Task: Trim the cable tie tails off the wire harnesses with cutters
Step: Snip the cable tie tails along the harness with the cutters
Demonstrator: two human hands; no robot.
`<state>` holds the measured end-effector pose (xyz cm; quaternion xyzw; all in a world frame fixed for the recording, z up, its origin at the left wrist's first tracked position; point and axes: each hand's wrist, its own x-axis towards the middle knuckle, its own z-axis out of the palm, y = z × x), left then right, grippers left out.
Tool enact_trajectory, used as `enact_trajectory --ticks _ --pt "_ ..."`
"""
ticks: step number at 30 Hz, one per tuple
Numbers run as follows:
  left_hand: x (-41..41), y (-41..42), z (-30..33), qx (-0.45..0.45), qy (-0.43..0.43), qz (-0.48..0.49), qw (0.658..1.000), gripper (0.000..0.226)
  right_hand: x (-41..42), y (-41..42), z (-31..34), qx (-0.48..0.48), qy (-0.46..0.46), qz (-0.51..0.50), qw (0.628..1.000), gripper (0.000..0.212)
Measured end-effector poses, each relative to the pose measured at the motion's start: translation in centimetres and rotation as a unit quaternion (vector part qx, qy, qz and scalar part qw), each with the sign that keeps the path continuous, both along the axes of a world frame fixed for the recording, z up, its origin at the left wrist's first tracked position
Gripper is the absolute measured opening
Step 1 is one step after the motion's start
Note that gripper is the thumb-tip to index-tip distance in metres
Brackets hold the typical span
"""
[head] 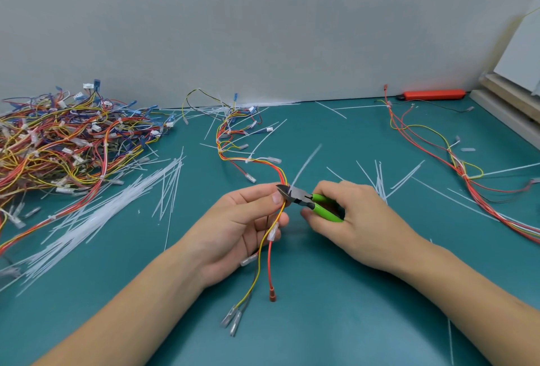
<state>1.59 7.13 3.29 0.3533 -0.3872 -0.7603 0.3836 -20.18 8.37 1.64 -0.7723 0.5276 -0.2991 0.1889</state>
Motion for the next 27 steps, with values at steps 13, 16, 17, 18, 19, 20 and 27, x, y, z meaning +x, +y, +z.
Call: enact_trajectory --ticks 13,16,17,18,19,20,27 --pt "0.09 -0.18 -0.29 -0.011 0.005 -0.001 1.0 0.021 0.24 0.53 -0.09 -0.007 0.013 -0.007 1.0 0.025" --pt "0.08 -0.17 -0.3 -0.009 0.004 0.0 1.0 0.021 0.22 0.52 -0.09 -0.012 0.016 -0.006 1.0 0.027" --pt "0.08 -0.18 -0.31 -0.008 0.004 0.0 1.0 0.021 0.22 0.47 -0.14 -0.014 0.016 -0.006 1.0 0.027" --pt "0.07 -0.19 -0.32 -0.007 0.004 0.0 1.0 0.022 0.2 0.46 -0.19 -0.016 0.016 -0.006 1.0 0.026" --pt "0.06 -0.18 -0.31 -0.007 0.004 0.001 1.0 0.022 0.18 0.44 -0.25 -0.018 0.017 -0.005 1.0 0.024" --pt "0.06 -0.17 -0.28 -0.007 0.005 0.001 1.0 0.023 0.15 0.42 -0.3 -0.02 0.017 -0.003 1.0 0.022" --pt "0.12 -0.13 -0.24 -0.005 0.002 -0.004 1.0 0.022 -0.04 -0.09 -0.46 0.002 -0.02 -0.002 1.0 0.024"
